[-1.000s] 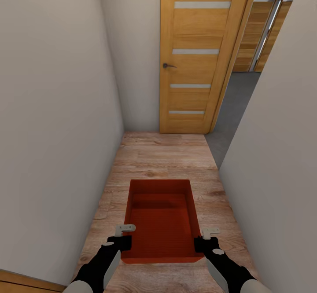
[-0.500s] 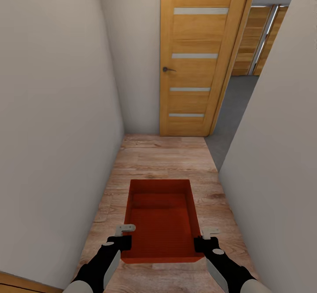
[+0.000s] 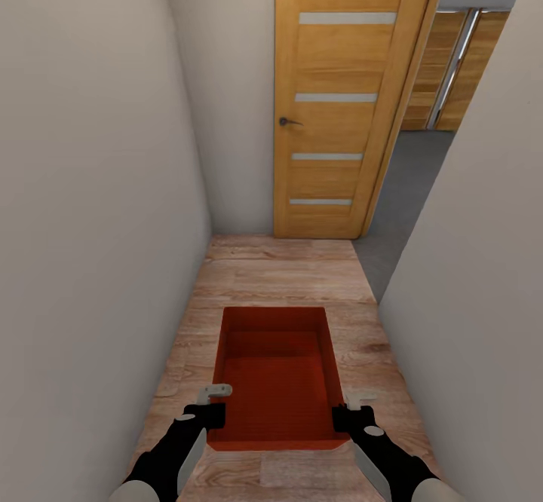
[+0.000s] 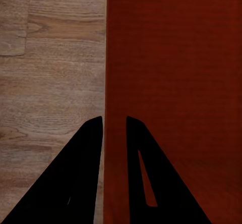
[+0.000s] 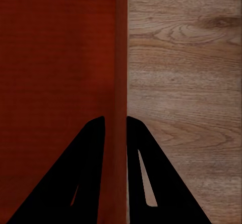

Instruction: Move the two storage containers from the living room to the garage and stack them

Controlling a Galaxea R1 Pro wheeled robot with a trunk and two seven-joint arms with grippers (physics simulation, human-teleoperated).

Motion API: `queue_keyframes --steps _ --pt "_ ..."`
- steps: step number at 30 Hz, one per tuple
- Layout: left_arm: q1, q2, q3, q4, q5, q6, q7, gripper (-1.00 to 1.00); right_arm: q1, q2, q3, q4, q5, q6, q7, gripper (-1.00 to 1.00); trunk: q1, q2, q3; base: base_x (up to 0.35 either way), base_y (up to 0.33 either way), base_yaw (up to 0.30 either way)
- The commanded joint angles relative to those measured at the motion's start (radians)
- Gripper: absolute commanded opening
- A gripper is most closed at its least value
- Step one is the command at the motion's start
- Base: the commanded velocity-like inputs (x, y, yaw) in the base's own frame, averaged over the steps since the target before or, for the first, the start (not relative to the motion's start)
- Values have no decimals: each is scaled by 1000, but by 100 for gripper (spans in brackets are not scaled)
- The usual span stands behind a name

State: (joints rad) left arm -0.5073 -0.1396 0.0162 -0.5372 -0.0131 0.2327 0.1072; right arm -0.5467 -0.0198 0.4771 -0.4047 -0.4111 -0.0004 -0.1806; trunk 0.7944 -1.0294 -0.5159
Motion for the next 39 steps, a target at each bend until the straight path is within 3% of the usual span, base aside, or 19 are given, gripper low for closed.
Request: queue_keyframes --steps 1,32,39 --pt "0 1 5 -6 -11 7 6 -100 -1 -31 -8 14 -14 -1 -11 -100 1 -1 -1 333 0 0" --pt "0 1 5 -3 -11 6 8 -100 -1 -31 -9 14 -11 -3 -13 -100 1 -1 -1 335 0 0" --pt "0 1 5 -3 -11 7 9 -100 -1 -29 -9 14 -11 0 -13 -100 1 -1 -1 98 0 0"
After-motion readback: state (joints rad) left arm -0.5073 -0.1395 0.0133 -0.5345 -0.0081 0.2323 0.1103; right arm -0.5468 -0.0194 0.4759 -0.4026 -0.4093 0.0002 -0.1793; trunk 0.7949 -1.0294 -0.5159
